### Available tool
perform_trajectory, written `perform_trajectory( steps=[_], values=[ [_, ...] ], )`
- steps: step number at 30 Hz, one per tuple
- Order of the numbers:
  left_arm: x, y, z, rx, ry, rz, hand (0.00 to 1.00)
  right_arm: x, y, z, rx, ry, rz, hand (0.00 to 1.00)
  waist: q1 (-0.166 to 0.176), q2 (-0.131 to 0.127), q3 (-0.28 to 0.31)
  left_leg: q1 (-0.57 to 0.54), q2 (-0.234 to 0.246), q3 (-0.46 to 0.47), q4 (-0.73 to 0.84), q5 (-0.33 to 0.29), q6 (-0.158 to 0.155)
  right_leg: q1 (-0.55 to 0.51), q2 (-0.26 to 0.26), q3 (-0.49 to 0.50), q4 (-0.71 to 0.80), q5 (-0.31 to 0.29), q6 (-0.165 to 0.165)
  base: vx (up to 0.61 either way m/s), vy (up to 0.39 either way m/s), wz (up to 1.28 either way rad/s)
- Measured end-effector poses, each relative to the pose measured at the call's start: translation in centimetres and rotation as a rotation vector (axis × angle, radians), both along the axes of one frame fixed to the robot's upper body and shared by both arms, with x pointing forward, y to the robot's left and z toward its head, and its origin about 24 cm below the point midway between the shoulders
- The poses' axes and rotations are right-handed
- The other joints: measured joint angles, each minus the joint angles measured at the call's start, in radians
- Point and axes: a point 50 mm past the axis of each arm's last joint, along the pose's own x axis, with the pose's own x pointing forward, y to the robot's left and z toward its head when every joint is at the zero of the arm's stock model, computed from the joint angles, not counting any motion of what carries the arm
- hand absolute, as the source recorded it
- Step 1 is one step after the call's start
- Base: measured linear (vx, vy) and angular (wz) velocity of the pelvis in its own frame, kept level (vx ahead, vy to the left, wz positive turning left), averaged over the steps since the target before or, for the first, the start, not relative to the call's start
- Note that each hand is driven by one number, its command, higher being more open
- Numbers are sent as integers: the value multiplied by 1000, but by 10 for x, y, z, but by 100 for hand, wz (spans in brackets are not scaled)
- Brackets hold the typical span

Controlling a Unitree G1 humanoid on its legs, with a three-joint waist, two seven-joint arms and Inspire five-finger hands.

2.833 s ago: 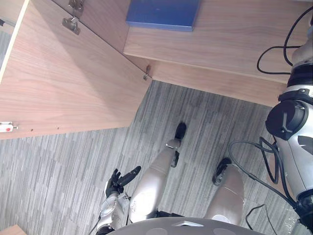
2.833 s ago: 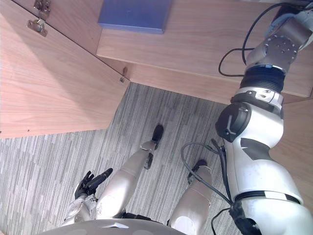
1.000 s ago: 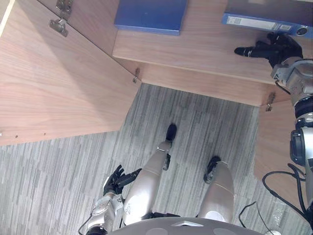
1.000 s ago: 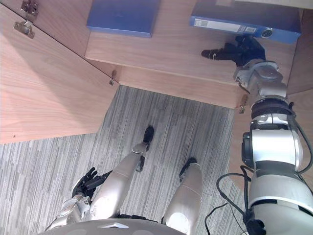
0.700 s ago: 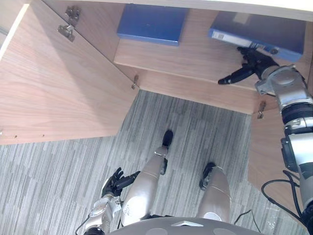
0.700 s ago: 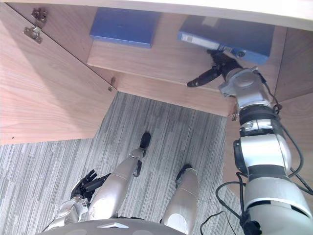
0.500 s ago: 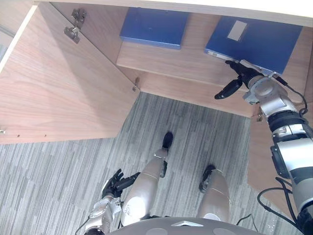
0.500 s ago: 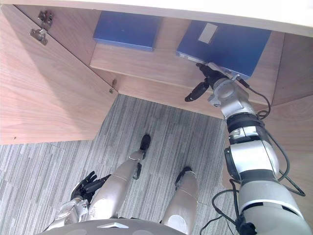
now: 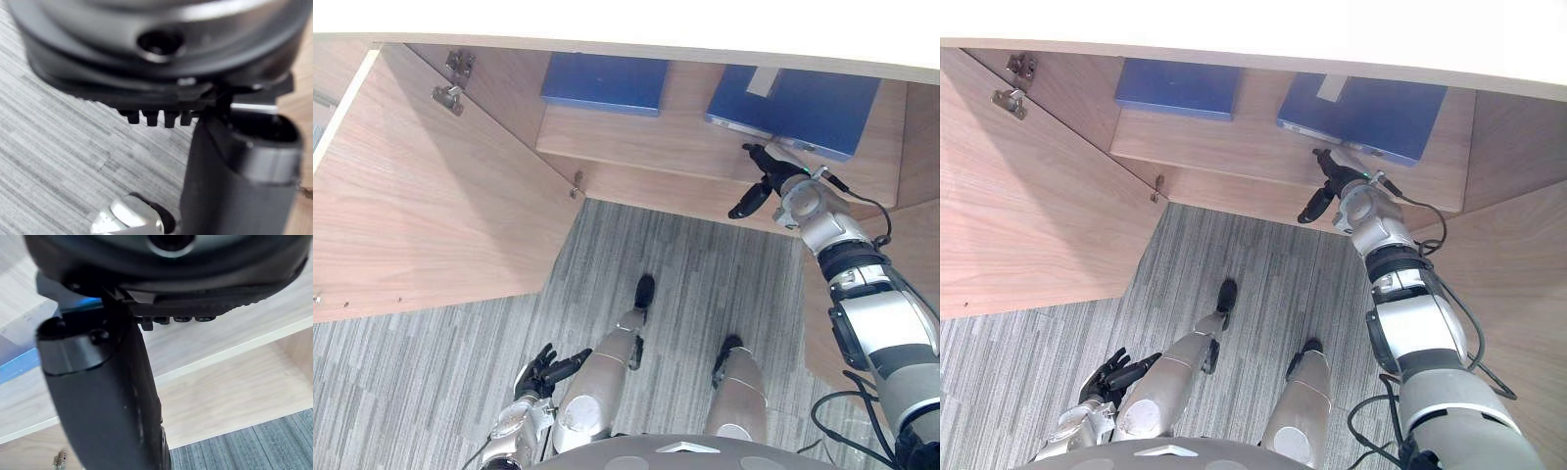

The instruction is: Walk over to the cabinet, pick up the folder, carry it to the office cabinet, place the folder inside the office cabinet, then close the office cabinet door

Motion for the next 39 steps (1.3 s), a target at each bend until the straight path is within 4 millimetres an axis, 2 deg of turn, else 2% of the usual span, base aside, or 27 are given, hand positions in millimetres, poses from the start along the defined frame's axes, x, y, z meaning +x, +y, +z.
perform_trajectory(
  steps=[3, 6, 9, 11, 12, 13, 14, 16, 17, 18, 20, 25, 29, 36, 39],
  values=[
    [-3, 1, -2, 6, 14, 10, 100, 3, 2, 9, 59, -55, -6, 100, -5, -1, -1, 2, 3, 12, -18, 4, -3, -14, 4, 12, -3, 3, -4, -29, -61, -10],
    [-5, 2, -3, 20, 30, 29, 100, 5, 10, 23, 236, -196, -36, 100, -7, -1, 0, -5, 13, 32, -52, 18, -4, -46, 15, 35, -13, 18, -4, -21, -50, -22],
    [-5, 2, -3, 44, 31, 56, 100, 5, -1, 40, 364, -308, -123, 100, -19, 1, 1, -6, 15, 34, -71, 30, 0, -53, 18, 36, -23, 26, 2, -4, -67, -4],
    [-3, 2, -1, 57, 11, 71, 100, 1, -28, 60, 448, -399, -240, 100, -18, 5, 7, -6, 14, 34, -78, 36, 7, -53, 19, 37, -31, 30, 4, 14, -69, -1],
    [-3, 2, -1, 58, 6, 78, 100, 0, -32, 67, 457, -421, -257, 100, -19, 8, 11, -7, 14, 35, -78, 36, 7, -53, 19, 38, -33, 31, 4, 14, -60, -1],
    [-3, 1, -1, 55, 2, 93, 100, -1, -40, 83, 463, -470, -276, 100, -27, 16, 19, -8, 15, 35, -79, 36, 7, -54, 20, 41, -37, 33, 5, 9, -47, -3],
    [-2, 0, -1, 54, -1, 98, 100, -1, -44, 91, 456, -492, -279, 100, -30, 20, 24, -8, 15, 37, -79, 36, 7, -54, 20, 42, -37, 33, 6, 10, -78, -7],
    [1, -3, 0, 46, -17, 106, 100, -3, -54, 129, 440, -583, -288, 100, -38, 43, 44, -8, 16, 46, -79, 36, 7, -59, 22, 53, -34, 36, 7, 5, -88, -11],
    [1, -4, 1, 46, -22, 107, 100, -4, -55, 138, 438, -603, -289, 100, -39, 46, 48, -7, 16, 48, -79, 35, 7, -62, 23, 57, -32, 36, 7, 3, -89, -11],
    [2, -5, 1, 45, -31, 111, 100, -5, -57, 156, 417, -635, -282, 100, -44, 54, 54, -11, 16, 49, -80, 35, 7, -71, 23, 58, -26, 35, 7, 5, -80, -4],
    [3, -6, 2, 41, -39, 111, 100, -6, -60, 165, 399, -644, -288, 100, -48, 62, 61, -11, 18, 48, -80, 35, 6, -71, 24, 57, -23, 35, 6, 8, -106, 2],
    [6, -8, 4, 35, -54, 113, 100, -2, -60, 154, 238, -544, -286, 100, -47, 74, 69, -12, 20, 43, -80, 32, 3, -71, 27, 56, -21, 32, 0, -4, -105, 2],
    [6, -9, 4, 33, -55, 113, 100, 1, -54, 145, 180, -523, -275, 100, -47, 78, 74, -14, 20, 43, -80, 32, 3, -73, 27, 56, -21, 30, -2, -29, -74, 0],
    [8, -9, 4, 62, -52, 89, 100, 3, -37, 132, 232, -588, -262, 100, -51, 78, 74, -9, 23, 47, -80, 32, 3, -69, 31, 58, -23, 30, -3, -28, -76, -2],
    [9, -8, 4, 79, -46, 101, 100, -1, -28, 136, 297, -698, -291, 100, -54, 77, 74, -6, 26, 52, -80, 32, 3, -68, 33, 59, -25, 32, 0, -19, -82, -4]
  ],
)
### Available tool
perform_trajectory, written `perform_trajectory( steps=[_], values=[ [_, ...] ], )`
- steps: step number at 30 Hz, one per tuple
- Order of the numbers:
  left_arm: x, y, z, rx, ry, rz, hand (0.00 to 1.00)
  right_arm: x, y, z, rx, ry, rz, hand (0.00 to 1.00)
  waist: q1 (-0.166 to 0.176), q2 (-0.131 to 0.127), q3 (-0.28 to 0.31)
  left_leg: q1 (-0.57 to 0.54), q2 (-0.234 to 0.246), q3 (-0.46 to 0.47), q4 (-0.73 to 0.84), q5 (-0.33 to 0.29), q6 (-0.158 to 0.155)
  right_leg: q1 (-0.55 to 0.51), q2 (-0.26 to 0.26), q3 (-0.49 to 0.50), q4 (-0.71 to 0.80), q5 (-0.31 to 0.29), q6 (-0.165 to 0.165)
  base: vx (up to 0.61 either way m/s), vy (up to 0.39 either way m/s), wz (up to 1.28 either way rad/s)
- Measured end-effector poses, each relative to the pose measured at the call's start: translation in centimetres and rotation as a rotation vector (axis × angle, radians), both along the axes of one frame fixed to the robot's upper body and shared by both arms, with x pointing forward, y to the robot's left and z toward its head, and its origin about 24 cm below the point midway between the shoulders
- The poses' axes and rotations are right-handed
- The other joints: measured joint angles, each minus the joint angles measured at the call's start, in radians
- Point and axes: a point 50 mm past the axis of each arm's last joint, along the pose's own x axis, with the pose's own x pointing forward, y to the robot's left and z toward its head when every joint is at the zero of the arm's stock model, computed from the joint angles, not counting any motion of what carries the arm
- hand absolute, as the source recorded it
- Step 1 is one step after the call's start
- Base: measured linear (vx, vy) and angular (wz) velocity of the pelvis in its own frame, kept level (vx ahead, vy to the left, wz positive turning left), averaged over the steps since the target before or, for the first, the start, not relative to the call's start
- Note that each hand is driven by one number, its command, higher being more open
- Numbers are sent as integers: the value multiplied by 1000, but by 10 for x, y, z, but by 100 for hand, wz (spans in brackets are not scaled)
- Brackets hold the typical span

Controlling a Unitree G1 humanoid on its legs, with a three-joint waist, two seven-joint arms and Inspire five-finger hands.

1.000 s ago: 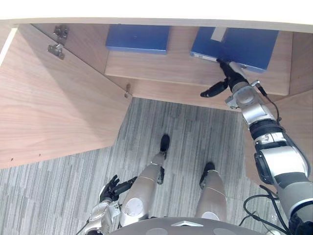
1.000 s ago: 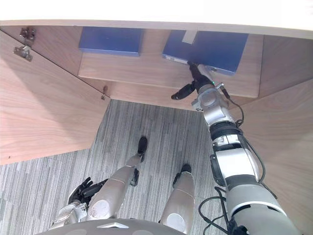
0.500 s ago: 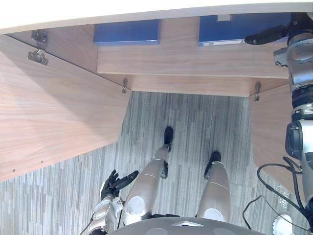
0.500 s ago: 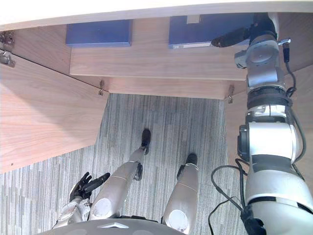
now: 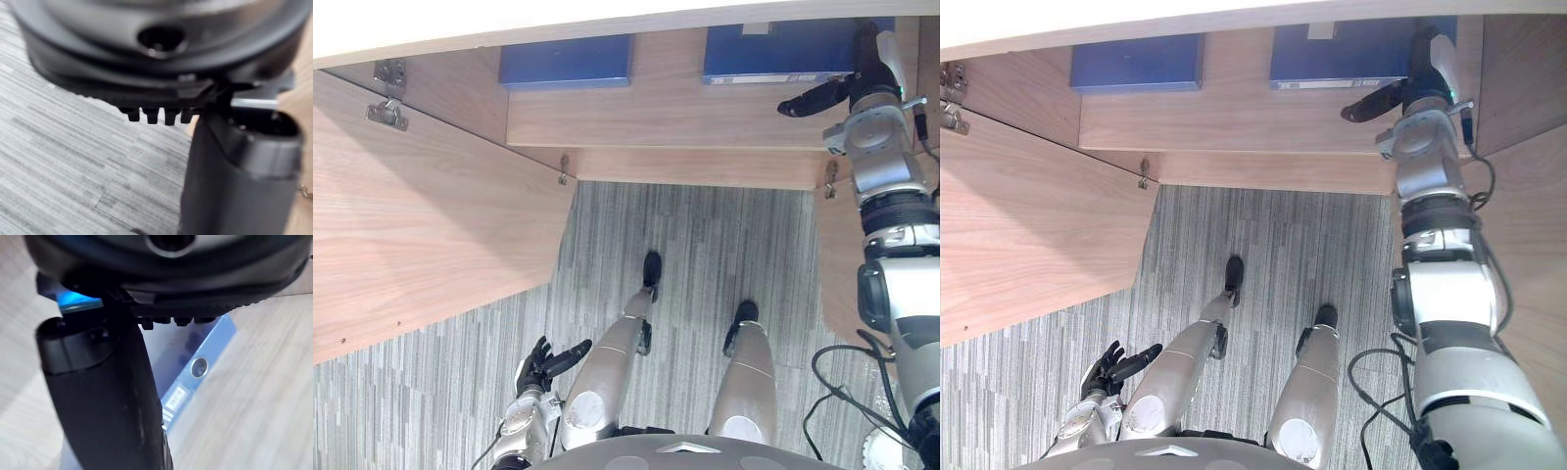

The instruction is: Walk over to the cabinet, pick up the folder, carry it to the office cabinet, place the folder inside the office cabinet, then close the office cabinet door

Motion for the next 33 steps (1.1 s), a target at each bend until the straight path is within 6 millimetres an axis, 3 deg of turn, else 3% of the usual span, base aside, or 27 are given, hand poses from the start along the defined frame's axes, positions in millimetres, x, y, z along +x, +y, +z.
perform_trajectory(
  steps=[4, 10, 15, 18, 23, 24, 25, 29, 32, 33],
  values=[
    [1, 0, 0, 14, 5, 18, 100, -20, -3, 37, 75, -263, -100, 100, -1, 0, 0, 11, 7, 2, 0, -1, -1, 15, 6, 1, -13, 6, 1, -15, -55, -4],
    [1, 0, 0, 22, 8, 26, 100, -50, -8, 74, 70, -517, -226, 100, -7, 0, 0, 48, 19, 13, -2, -6, -6, 56, 18, 2, -37, 19, -1, -26, -52, -10],
    [3, 1, 1, 36, 6, 7, 100, -49, 7, 69, 78, -531, -229, 100, -19, 0, -1, 65, 26, 16, -2, -5, -6, 73, 26, 3, -39, 21, -3, -33, -63, -5],
    [3, 1, 1, 38, 7, 3, 100, -48, 10, 52, 2, -488, -246, 100, -17, 0, -2, 77, 34, 16, -1, -7, -8, 92, 34, 2, -54, 27, -3, -12, -65, -3],
    [1, 2, 0, 52, 22, 1, 100, -36, 42, -4, -188, -313, -167, 100, -24, -2, -5, 129, 52, 29, -1, -21, -19, 151, 52, 3, -89, 38, -7, 12, -88, -20],
    [2, 5, 0, 70, 25, 1, 100, -30, 95, -123, -182, 68, 93, 100, -27, -29, -54, 197, 96, 43, -9, -34, -36, 218, 91, 5, -124, 45, -22, 20, -188, -45],
    [3, 4, 1, 70, 24, 0, 100, -32, 106, -147, -172, 156, 141, 100, -31, -36, -72, 204, 101, 45, -16, -33, -38, 220, 96, 5, -126, 43, -25, 7, -204, -42],
    [11, -9, 0, 40, 18, -6, 100, -45, 123, -194, -109, 291, 216, 100, -41, -43, -95, 221, 121, 53, -19, -32, -44, 236, 120, 7, -146, 56, -37, -32, -58, -12],
    [4, -8, -5, 74, 88, -17, 100, -87, 138, -283, 86, 604, 240, 100, -53, -78, -148, 285, 146, 63, -28, -45, -61, 318, 142, 3, -208, 73, -43, 33, -35, -18],
    [3, -8, -6, 76, 94, -17, 100, -98, 140, -300, 116, 675, 237, 100, -54, -85, -162, 293, 150, 66, -32, -45, -61, 325, 147, 5, -216, 76, -43, 41, -29, -17]
  ],
)
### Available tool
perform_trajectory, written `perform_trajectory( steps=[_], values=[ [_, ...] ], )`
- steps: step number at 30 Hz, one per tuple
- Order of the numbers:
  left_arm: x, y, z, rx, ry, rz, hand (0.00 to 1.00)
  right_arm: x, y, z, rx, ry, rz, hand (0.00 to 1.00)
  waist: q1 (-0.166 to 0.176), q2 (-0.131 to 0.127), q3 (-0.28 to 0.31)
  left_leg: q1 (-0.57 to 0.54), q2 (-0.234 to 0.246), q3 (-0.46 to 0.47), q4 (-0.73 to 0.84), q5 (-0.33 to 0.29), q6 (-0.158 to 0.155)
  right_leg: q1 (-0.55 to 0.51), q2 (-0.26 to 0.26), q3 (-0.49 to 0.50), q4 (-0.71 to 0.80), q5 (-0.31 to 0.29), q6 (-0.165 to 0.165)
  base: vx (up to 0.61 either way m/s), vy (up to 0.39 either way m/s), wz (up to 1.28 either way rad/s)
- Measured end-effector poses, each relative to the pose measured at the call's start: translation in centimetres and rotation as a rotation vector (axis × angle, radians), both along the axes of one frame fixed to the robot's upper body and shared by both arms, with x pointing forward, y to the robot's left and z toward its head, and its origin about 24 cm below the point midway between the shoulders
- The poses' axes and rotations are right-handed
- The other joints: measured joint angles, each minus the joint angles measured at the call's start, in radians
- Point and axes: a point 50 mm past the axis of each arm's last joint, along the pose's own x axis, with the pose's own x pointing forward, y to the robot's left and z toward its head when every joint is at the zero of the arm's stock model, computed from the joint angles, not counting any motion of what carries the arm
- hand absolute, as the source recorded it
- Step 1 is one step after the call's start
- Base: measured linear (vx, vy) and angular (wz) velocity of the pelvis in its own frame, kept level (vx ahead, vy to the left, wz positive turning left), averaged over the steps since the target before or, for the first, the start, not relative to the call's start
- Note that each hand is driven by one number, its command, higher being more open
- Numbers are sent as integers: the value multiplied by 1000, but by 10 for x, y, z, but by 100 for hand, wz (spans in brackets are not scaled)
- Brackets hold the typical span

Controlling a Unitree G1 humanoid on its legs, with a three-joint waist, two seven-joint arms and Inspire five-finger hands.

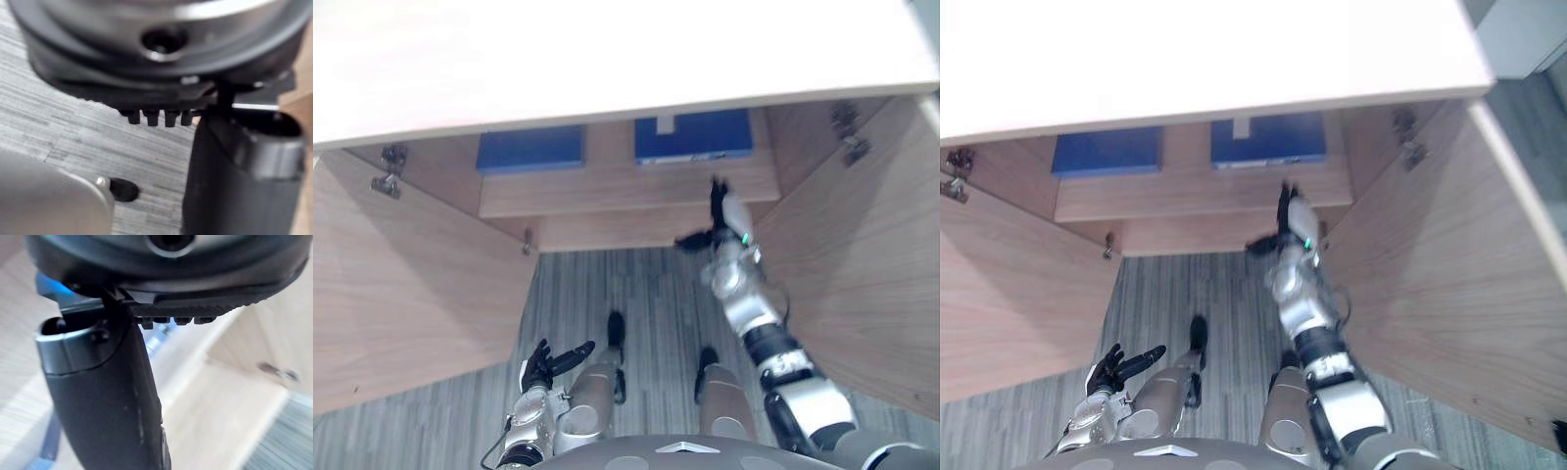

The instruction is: Walk over to the cabinet, pick up the folder, carry it to the office cabinet, place the folder inside the office cabinet, then close the office cabinet door

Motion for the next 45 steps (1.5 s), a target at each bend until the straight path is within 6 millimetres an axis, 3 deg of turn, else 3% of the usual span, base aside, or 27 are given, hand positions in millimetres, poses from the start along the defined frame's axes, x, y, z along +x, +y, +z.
perform_trajectory(
  steps=[1, 3, 4, 6, 8, 12, 16, 19, 23, 34, 38, 40, 43, 45],
  values=[
    [2, 0, 0, 1, 2, -2, 100, -22, -2, -28, 20, 127, -20, 100, 1, -5, -12, 14, 6, 2, -3, -2, -2, 19, 7, 1, -17, 7, -1, 23, -21, -11],
    [6, -2, 1, 5, 0, -9, 100, -60, -6, -64, 41, 316, -51, 100, -4, -8, -22, 35, 11, 8, -7, -3, -3, 42, 12, 2, -36, 16, 0, 1, -8, -12],
    [6, -3, 0, 9, 5, -22, 100, -70, -8, -72, 49, 361, -63, 100, -5, -8, -22, 44, 12, 11, -11, -3, -3, 50, 14, 5, -41, 19, 0, -18, 9, -15],
    [0, -5, -3, 14, 37, -37, 100, -108, -19, -97, 115, 505, -165, 100, -18, -6, -43, 74, 18, 21, -30, -2, -2, 77, 27, 13, -82, 39, 1, -38, 10, -18],
    [-4, -5, -6, 16, 67, -36, 100, -128, -28, -107, 164, 560, -255, 100, -30, -7, -59, 96, 18, 27, -47, -2, -2, 100, 35, 19, -111, 53, 4, -17, 32, -21],
    [-13, -4, -10, 46, 121, -59, 100, -163, -56, -119, 387, 576, -609, 100, -39, -26, -110, 130, 19, 41, -64, -6, 0, 160, 43, 25, -202, 93, 2, -1, 29, -10],
    [-21, 1, -12, 55, 148, -37, 100, -190, -68, -126, 609, 548, -929, 100, -49, -42, -132, 161, 16, 52, -68, -21, 6, 201, 40, 32, -234, 100, 1, 18, 14, -7],
    [-28, 1, -15, 45, 182, -29, 100, -205, -70, -129, 736, 509, -1094, 100, -50, -36, -148, 183, 18, 83, -68, -33, 3, 207, 42, 60, -239, 101, 1, 32, 1, -26],
    [-32, 0, -16, 40, 193, -33, 100, -214, -72, -131, 812, 482, -1179, 100, -52, -27, -156, 205, 23, 106, -68, -48, 0, 224, 46, 78, -255, 103, -1, 55, -8, -19],
    [-31, 1, -15, 76, 204, -105, 100, -217, -69, -132, 868, 468, -1201, 100, -51, -40, -146, 258, 60, 183, -32, -93, -26, 240, 79, 134, -228, 89, -15, 70, -30, -21],
    [-27, 5, -12, 76, 172, -46, 100, -209, -69, -129, 866, 435, -1162, 100, -36, -51, -106, 173, 111, 158, 269, -253, -24, 202, 101, 189, -125, 40, -31, -22, -47, -48],
    [-32, 4, -14, 45, 176, 33, 100, -206, -74, -127, 827, 435, -1118, 100, -22, -27, -114, 81, 116, -44, 456, -334, -7, 154, 138, 269, -83, 23, -34, -33, 110, -93],
    [-37, 2, -15, 28, 182, 77, 100, -205, -76, -126, 809, 443, -1094, 100, -24, -11, -121, 63, 98, -187, 488, -416, -14, 120, 166, 326, -79, 25, -28, -1, 149, -68],
    [-38, 6, -15, 25, 174, 106, 100, -203, -73, -127, 809, 452, -1080, 100, -22, -20, -119, 77, 85, -171, 468, -473, -28, 98, 170, 372, -79, 26, -19, 8, 193, -80]
  ],
)
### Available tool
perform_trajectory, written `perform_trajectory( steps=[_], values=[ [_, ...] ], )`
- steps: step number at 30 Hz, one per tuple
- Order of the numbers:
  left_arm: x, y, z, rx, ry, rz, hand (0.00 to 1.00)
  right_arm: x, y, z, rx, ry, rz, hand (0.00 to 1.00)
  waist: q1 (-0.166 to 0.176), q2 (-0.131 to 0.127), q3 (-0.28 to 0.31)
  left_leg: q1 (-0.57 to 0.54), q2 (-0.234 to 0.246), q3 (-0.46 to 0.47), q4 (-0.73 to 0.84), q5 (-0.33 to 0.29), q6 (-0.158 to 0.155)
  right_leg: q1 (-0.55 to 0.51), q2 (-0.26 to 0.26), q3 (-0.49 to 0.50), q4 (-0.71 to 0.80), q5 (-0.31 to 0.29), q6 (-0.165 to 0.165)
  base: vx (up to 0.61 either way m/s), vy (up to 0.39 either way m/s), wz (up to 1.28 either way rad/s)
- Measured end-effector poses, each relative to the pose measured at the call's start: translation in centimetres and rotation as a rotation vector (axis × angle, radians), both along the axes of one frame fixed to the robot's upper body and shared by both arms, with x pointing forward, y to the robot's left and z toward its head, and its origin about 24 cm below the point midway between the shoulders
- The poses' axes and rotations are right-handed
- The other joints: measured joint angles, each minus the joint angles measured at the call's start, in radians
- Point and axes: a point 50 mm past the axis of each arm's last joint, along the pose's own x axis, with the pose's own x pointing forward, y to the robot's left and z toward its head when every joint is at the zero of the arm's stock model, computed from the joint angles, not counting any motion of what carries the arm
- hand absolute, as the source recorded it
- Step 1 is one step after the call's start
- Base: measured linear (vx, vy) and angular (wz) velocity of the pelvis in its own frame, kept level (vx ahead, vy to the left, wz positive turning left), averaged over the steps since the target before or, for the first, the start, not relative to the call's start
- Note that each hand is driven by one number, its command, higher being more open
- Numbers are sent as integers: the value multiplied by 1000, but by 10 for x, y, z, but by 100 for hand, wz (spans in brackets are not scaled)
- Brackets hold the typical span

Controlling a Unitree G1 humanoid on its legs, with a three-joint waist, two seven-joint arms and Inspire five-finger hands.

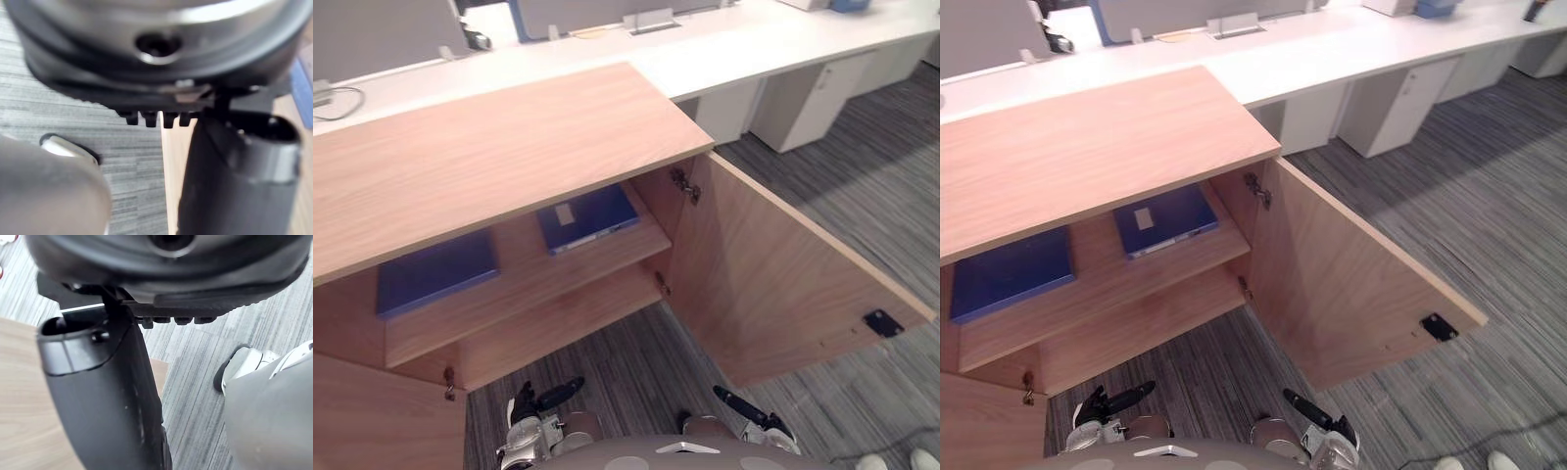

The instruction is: Walk over to the cabinet, pick up the folder, carry it to the office cabinet, place the folder inside the office cabinet, then close the office cabinet door

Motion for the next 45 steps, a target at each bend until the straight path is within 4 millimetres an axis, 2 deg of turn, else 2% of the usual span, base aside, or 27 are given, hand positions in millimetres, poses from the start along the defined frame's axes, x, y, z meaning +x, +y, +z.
perform_trajectory(
  steps=[2, 3, 7, 12, 15, 17, 18, 19, 20, 21, 22, 24, 25, 27, 29, 30, 32, 34, 35, 39, 42, 45],
  values=[
    [-1, 6, 1, 9, -12, 38, 100, 0, 5, -1, 11, 12, 23, 100, 2, -17, 3, -2, -13, 54, 14, -18, 11, -9, -16, 44, -9, 16, 18, 35, 215, -74],
    [-2, 7, 1, 12, -8, 42, 100, 1, 6, -2, 15, 15, 28, 100, 2, -22, 0, -1, -15, 86, 25, -29, 14, -11, -23, 63, -23, 35, 41, 45, 226, -58],
    [-5, 5, -1, 5, 6, 37, 100, 2, 5, -2, 25, 5, 33, 100, 0, -21, -13, 22, -9, 170, 10, -41, 28, -25, -31, 65, -66, 96, 46, 69, 182, -70],
    [-8, -1, -4, -35, 28, 65, 100, -1, -1, -1, 27, -2, -15, 100, 1, 3, -8, 124, -16, 272, -55, -39, 32, -23, -27, 81, -69, 135, 42, 61, 94, -59],
    [-5, -4, -4, -43, 25, 61, 100, 0, -6, 0, 20, -21, -57, 100, -1, 14, -3, 143, -21, 317, -50, -41, 37, -55, -16, 95, -44, 155, 56, 7, 59, -76],
    [-5, -5, -4, -49, 22, 58, 100, 3, -7, 2, 17, -36, -69, 100, -1, 22, 5, 152, -15, 360, -46, -49, 46, -96, -3, 52, -8, 179, 53, -39, 36, -90],
    [-4, -6, -4, -55, 16, 54, 100, 4, -8, 3, 19, -48, -86, 100, -3, 26, 15, 159, -4, 376, -45, -51, 50, -111, -5, -19, 2, 195, 34, -81, 22, -92],
    [0, -10, -4, -72, 2, 50, 100, 5, -14, 5, 14, -68, -132, 100, -3, 52, 35, 174, 31, 416, -52, -60, 64, -100, -21, -220, -42, 236, -38, -71, 12, -81],
    [0, -10, -4, -73, 2, 50, 100, 6, -14, 5, 12, -71, -135, 100, -1, 57, 39, 175, 36, 426, -51, -60, 64, -105, -27, -253, -25, 214, -67, -97, -16, -74],
    [-2, -9, -4, -71, 2, 54, 100, 6, -14, 5, 13, -72, -147, 100, -4, 51, 40, 177, 39, 445, -49, -60, 63, -128, -59, -358, 89, 145, -111, -71, -58, -47],
    [-5, -7, -4, -61, 8, 61, 100, -1, -15, 4, 9, -59, -153, 100, -8, 41, 34, 182, 46, 472, -42, -59, 62, -144, -132, -481, 251, 76, -131, -67, -80, -47],
    [-8, -5, -4, -57, 16, 65, 100, -5, -17, 4, 4, -51, -158, 100, -7, 35, 31, 181, 60, 494, -20, -60, 61, -128, -204, -551, 326, 51, -135, 3, -149, -47],
    [-8, 2, -3, -51, 16, 88, 100, -10, -16, 2, 9, -35, -176, 100, 0, 23, 22, 189, 53, 490, -22, -60, 50, -90, -211, -626, 276, 46, -98, 10, -165, -61],
    [-13, -3, -6, -71, 40, 92, 100, -14, -18, 1, 5, -26, -188, 100, 0, 39, 15, 193, 60, 470, -63, -53, 59, -61, -174, -638, 184, 54, -94, -11, -131, -64],
    [-17, -7, -8, -88, 62, 75, 100, -19, -20, 0, 12, -3, -212, 100, -3, 50, -3, 194, 46, 449, -139, -26, 70, -26, -122, -632, 16, 86, -54, -38, -130, -65],
    [-16, -8, -8, -92, 62, 62, 100, -23, -19, -3, 30, 21, -236, 100, -7, 51, -4, 188, 46, 439, -158, 3, 70, -20, -100, -629, -39, 120, -56, -48, -97, -36],
    [-16, -4, -8, -84, 62, 63, 100, -31, -19, -5, 43, 57, -245, 100, -4, 42, -1, 177, 53, 428, -163, 21, 59, -10, -73, -620, -99, 156, -56, -76, -74, -18],
    [-15, 3, -7, -66, 60, 65, 100, -34, -16, -7, 55, 75, -243, 100, -2, 28, 1, 172, 51, 427, -173, 41, 44, -3, -67, -602, -148, 188, -55, -105, -29, -20],
    [-16, 11, -6, -39, 67, 72, 100, -33, -15, -7, 59, 74, -238, 100, -2, 11, 5, 172, 47, 430, -189, 54, 30, 7, -57, -593, -205, 226, -53, -123, 11, -19],
    [-19, 25, -4, 3, 76, 85, 100, -38, -7, -10, 87, 101, -244, 100, -1, -25, 3, 176, 17, 421, -232, 91, 35, 52, -67, -598, -327, 300, -47, -74, 36, 4],
    [-26, 27, -4, 25, 102, 64, 100, -39, -8, -10, 88, 102, -249, 100, -1, -22, 4, 189, -12, 413, -264, 109, 39, 95, -76, -602, -412, 352, -39, -63, 59, 11],
    [-35, 26, -6, 22, 128, 61, 100, -38, -9, -10, 87, 97, -256, 100, -2, -16, 6, 204, -29, 407, -293, 119, 43, 101, -88, -604, -416, 354, -35, -56, 50, 5]
  ],
)
